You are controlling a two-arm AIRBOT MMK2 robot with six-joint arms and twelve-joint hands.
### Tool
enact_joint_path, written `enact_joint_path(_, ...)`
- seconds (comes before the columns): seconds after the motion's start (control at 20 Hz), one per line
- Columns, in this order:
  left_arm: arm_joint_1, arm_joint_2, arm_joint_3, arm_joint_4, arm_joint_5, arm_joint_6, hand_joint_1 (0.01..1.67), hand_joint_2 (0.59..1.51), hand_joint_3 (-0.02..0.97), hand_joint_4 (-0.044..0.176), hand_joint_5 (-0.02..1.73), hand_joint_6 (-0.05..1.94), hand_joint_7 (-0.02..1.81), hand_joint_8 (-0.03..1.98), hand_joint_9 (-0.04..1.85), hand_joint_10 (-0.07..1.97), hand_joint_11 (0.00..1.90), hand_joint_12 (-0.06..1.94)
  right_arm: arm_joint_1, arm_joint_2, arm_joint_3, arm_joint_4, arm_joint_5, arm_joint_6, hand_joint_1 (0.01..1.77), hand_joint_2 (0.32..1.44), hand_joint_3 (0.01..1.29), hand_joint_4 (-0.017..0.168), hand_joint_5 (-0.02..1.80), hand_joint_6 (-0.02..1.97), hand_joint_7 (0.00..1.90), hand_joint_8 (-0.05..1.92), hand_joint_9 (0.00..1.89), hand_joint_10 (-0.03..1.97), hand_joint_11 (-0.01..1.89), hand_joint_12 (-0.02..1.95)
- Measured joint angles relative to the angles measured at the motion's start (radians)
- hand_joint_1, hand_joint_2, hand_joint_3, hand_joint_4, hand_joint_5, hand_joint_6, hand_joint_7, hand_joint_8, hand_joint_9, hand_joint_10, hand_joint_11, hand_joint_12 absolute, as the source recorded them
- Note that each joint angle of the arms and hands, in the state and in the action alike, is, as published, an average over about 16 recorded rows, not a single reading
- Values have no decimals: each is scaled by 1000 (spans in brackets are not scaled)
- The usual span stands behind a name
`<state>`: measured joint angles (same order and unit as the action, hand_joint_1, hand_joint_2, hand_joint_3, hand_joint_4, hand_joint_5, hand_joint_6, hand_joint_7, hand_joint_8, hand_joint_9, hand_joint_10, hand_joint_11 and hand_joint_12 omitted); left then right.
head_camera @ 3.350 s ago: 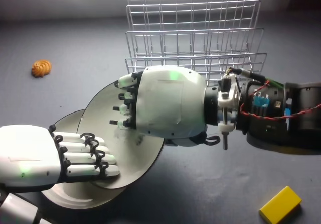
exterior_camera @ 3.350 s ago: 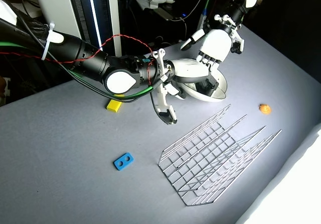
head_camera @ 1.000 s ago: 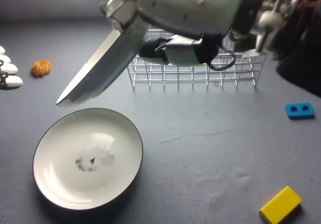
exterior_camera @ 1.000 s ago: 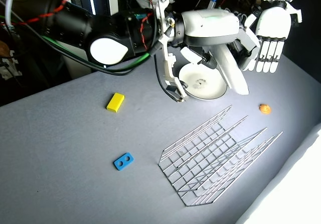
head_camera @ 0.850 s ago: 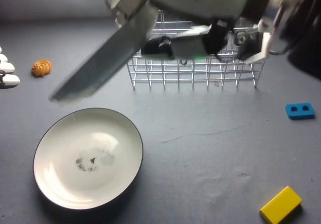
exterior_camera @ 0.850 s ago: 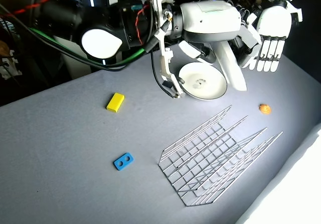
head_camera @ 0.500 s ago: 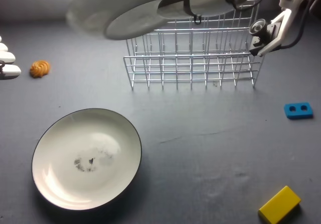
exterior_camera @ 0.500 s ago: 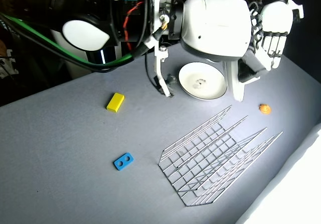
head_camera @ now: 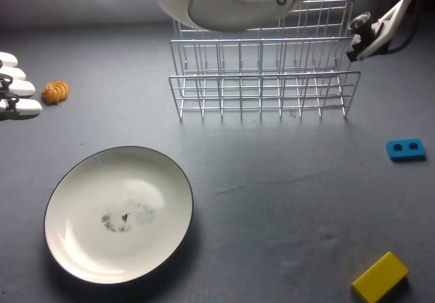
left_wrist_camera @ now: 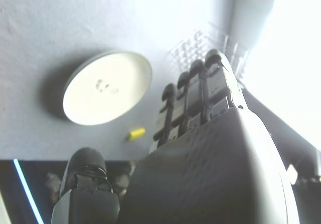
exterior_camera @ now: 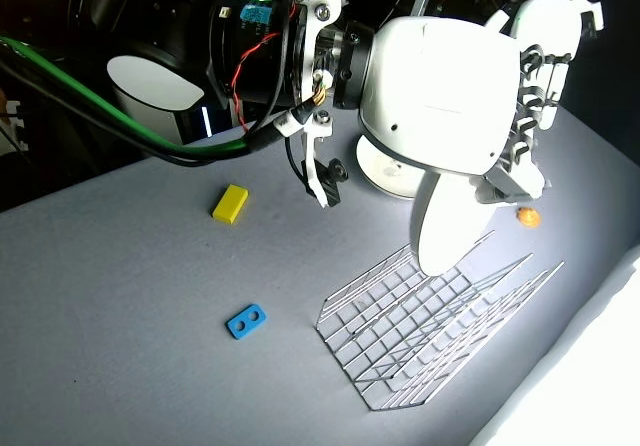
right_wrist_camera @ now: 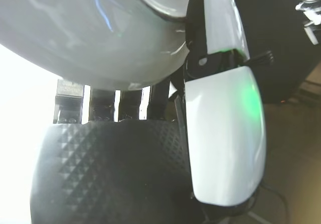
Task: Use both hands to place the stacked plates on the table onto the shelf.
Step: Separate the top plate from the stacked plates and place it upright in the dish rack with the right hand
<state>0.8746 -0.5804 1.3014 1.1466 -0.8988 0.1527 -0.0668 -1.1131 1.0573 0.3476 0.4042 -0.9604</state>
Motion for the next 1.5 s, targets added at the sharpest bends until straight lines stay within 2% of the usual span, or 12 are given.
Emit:
enact_joint_path(0.45,-1,-16,-18,52,-81,0,18,1130,19,7,16,5,13,9,19,12,15,13,2,-36,95,123,-38,-2,1214,982,15,21,982,943,1024,958,1002,706,713,1288)
enact_joint_path(0.8,-9,-47,-30,86,-107,0,18,1131,20,6,21,6,13,8,19,12,15,12,-21,-61,165,183,-62,-4,1214,992,15,20,959,940,1017,973,979,736,692,1313)
enact_joint_path(1.15,1,-77,-41,131,-96,0,18,1133,20,6,22,6,13,8,19,13,15,12,-54,-80,213,203,-72,-3,1214,993,15,20,939,941,1013,985,961,767,673,1333)
enact_joint_path(1.5,43,-110,-50,155,-29,0,18,1137,20,6,21,6,14,8,19,13,15,13,-84,-99,245,207,-77,0,1213,997,15,20,936,941,1017,983,967,765,676,1326)
